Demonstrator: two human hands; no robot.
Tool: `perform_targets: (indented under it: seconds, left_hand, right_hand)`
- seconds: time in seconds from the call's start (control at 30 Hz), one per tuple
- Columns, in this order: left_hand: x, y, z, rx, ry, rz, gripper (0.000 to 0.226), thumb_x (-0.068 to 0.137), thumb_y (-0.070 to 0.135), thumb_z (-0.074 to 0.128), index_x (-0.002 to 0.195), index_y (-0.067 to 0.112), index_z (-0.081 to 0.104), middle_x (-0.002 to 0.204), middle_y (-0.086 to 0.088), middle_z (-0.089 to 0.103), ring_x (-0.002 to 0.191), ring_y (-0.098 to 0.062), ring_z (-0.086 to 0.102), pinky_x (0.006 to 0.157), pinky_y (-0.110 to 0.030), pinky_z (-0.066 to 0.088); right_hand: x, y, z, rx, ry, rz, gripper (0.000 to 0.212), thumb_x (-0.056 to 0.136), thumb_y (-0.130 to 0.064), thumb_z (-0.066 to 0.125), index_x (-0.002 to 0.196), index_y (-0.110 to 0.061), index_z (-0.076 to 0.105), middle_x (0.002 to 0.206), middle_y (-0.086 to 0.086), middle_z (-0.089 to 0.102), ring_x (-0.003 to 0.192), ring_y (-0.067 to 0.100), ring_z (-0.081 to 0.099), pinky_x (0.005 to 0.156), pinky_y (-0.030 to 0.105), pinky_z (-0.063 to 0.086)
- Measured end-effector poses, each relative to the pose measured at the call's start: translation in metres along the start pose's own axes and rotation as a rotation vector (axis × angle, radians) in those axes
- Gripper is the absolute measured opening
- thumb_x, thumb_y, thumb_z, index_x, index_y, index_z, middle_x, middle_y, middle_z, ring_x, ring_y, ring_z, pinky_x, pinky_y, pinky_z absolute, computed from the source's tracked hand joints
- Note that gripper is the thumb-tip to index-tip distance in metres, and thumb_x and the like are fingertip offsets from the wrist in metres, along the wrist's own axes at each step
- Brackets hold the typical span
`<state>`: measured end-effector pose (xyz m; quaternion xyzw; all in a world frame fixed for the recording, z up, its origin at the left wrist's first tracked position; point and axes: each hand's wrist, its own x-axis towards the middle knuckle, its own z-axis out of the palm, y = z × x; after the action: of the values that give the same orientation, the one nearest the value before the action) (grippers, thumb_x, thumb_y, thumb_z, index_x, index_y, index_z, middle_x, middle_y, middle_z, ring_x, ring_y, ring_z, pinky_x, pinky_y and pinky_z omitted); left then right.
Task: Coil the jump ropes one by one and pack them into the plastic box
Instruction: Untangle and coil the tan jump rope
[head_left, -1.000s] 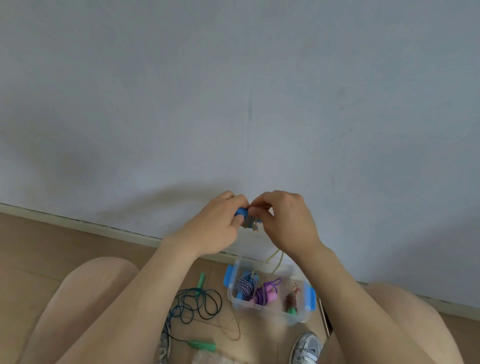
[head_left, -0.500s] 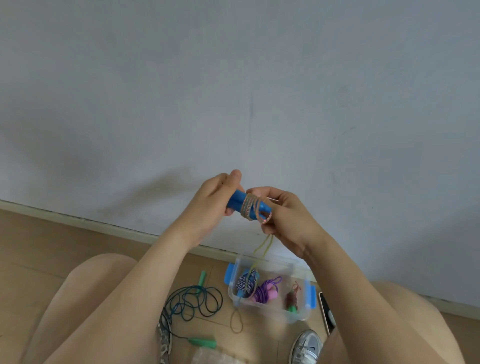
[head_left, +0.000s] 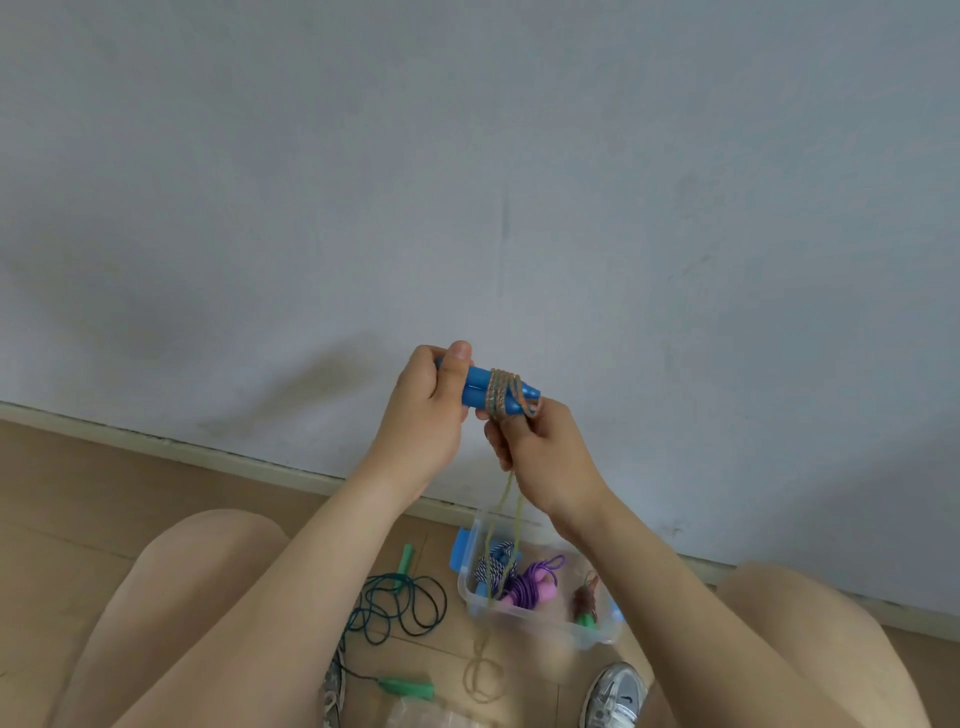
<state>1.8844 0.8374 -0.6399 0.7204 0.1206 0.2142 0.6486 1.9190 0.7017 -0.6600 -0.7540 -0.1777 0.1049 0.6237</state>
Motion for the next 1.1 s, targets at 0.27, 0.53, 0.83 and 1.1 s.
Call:
perform_targets:
  seconds: [0.27,0.53,0.83,1.1]
  left_hand:
    - [0.007,-0.011,0.003,-0.077,0.158,-0.046,0.032,0.108,0.044,0.053,0.105,0.013,0.057,0.09,0.001,0.061,0.074,-0.01,0.058,0.077,-0.03,0.05]
    - [-0.001,-0.001,-0.001,0.41,0.173,0.306,0.018,0.103,0.022,0.065,0.101,0.01,0.052,0.102,-0.002,0.057,0.084,0.0,0.053,0.071,-0.004,0.039]
    - [0.0,0.0,-0.007,0.761,-0.283,0.324,0.015,0.102,0.03,0.065,0.097,0.017,0.058,0.099,0.004,0.061,0.091,-0.014,0.057,0.08,-0.029,0.05]
    - [-0.001,-0.002,-0.011,0.682,-0.429,0.207,0.016,0.105,0.037,0.06,0.096,0.023,0.061,0.089,0.007,0.066,0.081,-0.012,0.061,0.072,-0.034,0.048]
  right_hand:
    - [-0.014,-0.001,0.025,-0.046,-0.031,-0.029,0.013,0.111,-0.022,0.047,0.108,-0.018,0.058,0.063,-0.006,0.049,0.055,0.01,0.04,0.056,0.028,0.036]
    - [-0.012,-0.01,0.012,0.347,-0.129,0.263,0.027,0.108,-0.021,0.059,0.104,0.003,0.07,0.086,0.01,0.071,0.079,0.017,0.073,0.077,0.034,0.059]
    - [-0.004,-0.014,-0.019,0.157,-0.222,0.426,0.018,0.085,-0.013,0.077,0.086,0.005,0.074,0.072,0.009,0.043,0.057,0.015,0.034,0.054,0.03,0.029]
    - [-0.004,-0.014,-0.033,-0.295,-0.059,0.046,0.012,0.083,-0.022,0.085,0.093,-0.024,0.078,0.058,-0.006,0.066,0.046,0.002,0.048,0.051,0.014,0.036]
